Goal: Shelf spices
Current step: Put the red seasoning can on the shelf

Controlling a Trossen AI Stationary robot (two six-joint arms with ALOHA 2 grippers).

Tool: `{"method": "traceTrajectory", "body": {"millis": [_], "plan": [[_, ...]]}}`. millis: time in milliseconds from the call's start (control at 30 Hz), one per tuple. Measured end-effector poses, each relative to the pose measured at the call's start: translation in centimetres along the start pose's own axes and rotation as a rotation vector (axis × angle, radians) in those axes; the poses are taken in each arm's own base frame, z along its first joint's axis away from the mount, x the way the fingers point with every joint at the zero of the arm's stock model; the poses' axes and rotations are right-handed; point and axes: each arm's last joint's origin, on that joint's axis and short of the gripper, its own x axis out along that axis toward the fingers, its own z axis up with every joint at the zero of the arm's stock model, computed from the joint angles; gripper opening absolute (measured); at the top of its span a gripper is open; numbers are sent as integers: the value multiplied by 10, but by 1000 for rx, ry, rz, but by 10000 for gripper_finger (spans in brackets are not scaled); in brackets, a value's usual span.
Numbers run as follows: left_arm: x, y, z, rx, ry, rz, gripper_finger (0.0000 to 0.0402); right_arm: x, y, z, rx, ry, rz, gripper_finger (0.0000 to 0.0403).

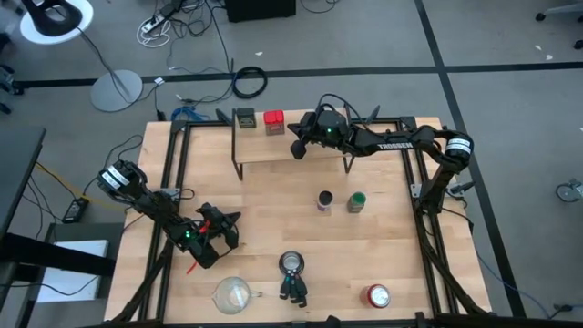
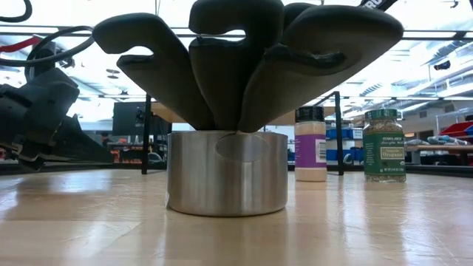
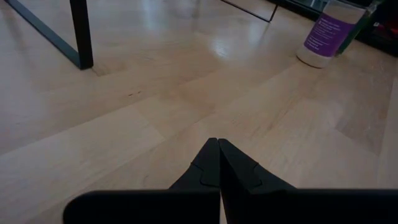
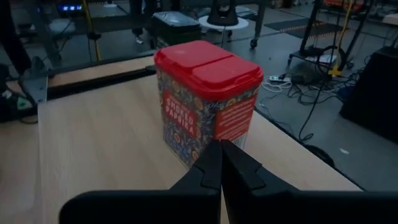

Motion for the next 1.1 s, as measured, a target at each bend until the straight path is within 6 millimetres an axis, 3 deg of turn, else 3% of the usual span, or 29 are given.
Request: {"method": "traceTrajectory", "body": {"millis": [200, 367, 567, 1100], "plan": [[0, 0, 0, 0, 0, 0, 1, -1, 5, -1, -85, 7, 33, 0], [0, 0, 0, 0, 0, 0, 1, -4, 12, 12, -90, -9, 23, 0], [0, 0, 0, 1, 0, 0, 1, -4, 13, 10, -71, 36, -3, 0], [0, 0, 0, 5, -5, 3, 1, 1, -6, 10, -53, 26, 27, 0]]}}
